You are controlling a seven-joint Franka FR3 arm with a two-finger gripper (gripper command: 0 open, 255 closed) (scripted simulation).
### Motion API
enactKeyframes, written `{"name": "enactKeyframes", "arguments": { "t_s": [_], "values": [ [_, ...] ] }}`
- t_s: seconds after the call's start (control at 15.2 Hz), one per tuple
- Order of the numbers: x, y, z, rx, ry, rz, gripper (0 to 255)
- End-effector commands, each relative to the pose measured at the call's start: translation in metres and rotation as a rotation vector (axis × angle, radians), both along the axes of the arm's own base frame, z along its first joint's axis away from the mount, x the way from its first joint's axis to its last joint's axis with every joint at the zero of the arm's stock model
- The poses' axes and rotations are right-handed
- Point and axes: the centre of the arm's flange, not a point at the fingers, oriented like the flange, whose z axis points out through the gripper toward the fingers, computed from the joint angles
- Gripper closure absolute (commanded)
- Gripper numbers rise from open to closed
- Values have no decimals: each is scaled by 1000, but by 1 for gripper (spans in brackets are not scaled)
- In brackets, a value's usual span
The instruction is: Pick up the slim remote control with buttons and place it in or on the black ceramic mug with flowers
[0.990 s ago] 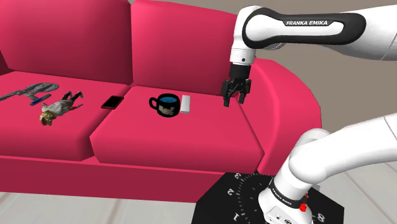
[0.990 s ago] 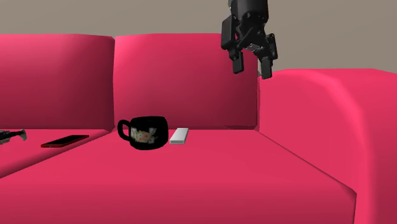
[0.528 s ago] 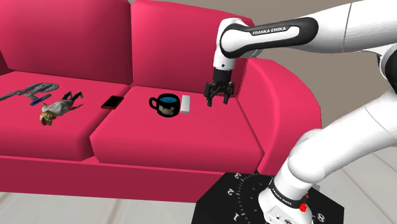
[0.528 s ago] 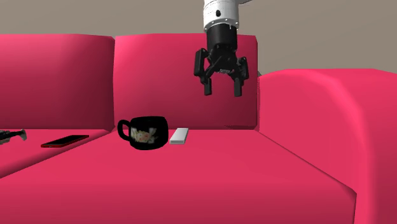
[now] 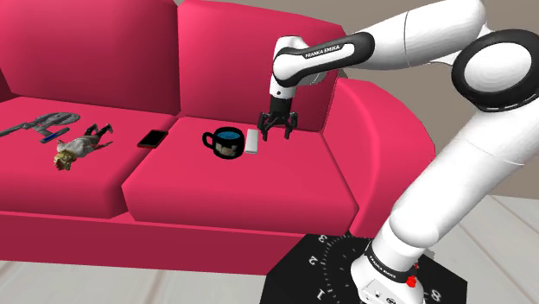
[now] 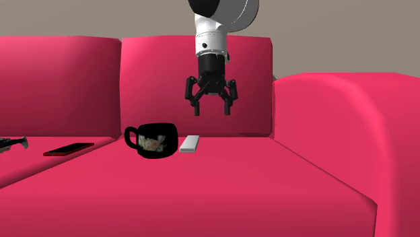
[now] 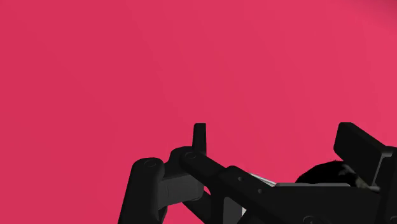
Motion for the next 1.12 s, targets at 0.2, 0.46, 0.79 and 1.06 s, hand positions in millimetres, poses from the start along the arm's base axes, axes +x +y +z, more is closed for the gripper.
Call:
{"name": "enactKeyframes", "arguments": {
  "t_s": [0.2,0.46,0.79,1.06],
  "values": [
    [54,-17,-27,-23,-23,-67,0],
    [97,-32,-46,-41,-40,-119,0],
    [151,-54,-67,-64,-62,-185,0],
    [190,-73,-83,-81,-78,-234,0]
  ]
}}
